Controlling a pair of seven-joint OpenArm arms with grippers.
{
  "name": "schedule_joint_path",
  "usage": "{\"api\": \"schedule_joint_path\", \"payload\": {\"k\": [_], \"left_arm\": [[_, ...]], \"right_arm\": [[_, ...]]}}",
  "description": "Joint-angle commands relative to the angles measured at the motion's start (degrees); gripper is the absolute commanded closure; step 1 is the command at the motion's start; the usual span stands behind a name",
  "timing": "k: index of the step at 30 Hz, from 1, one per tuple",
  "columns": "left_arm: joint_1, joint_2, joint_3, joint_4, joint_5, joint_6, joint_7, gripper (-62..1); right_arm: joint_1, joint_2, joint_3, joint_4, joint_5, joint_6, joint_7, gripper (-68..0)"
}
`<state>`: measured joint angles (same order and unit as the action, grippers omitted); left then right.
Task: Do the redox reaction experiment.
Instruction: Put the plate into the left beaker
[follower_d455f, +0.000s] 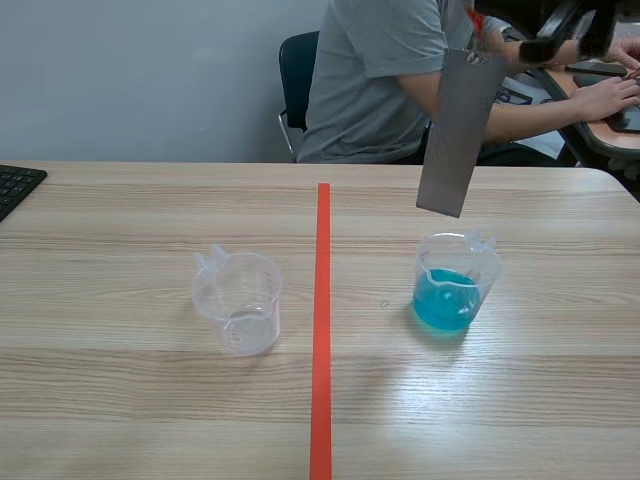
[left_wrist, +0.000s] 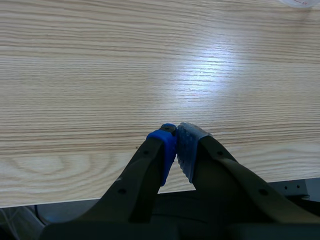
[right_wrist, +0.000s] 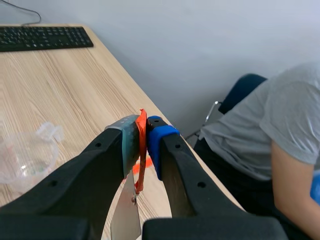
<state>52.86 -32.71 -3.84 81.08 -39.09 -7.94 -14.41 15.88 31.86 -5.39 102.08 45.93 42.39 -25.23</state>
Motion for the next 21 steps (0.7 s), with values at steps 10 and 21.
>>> {"api": "schedule_joint_path", "payload": {"k": [10, 21], "left_arm": [[0.3, -0.5, -0.2, 0.9, -0.3, -0.2, -0.6, -3.6], [0.3, -0.5, -0.2, 0.9, -0.3, -0.3, -0.6, -3.6]], "right_arm": [[8.3, -7.7, -8.6, 0.9, -3.6, -0.1, -1.9, -1.5], [11.0, -19.3, -18.8, -0.4, -12.2, -2.3, -2.6, -1.5]]}}
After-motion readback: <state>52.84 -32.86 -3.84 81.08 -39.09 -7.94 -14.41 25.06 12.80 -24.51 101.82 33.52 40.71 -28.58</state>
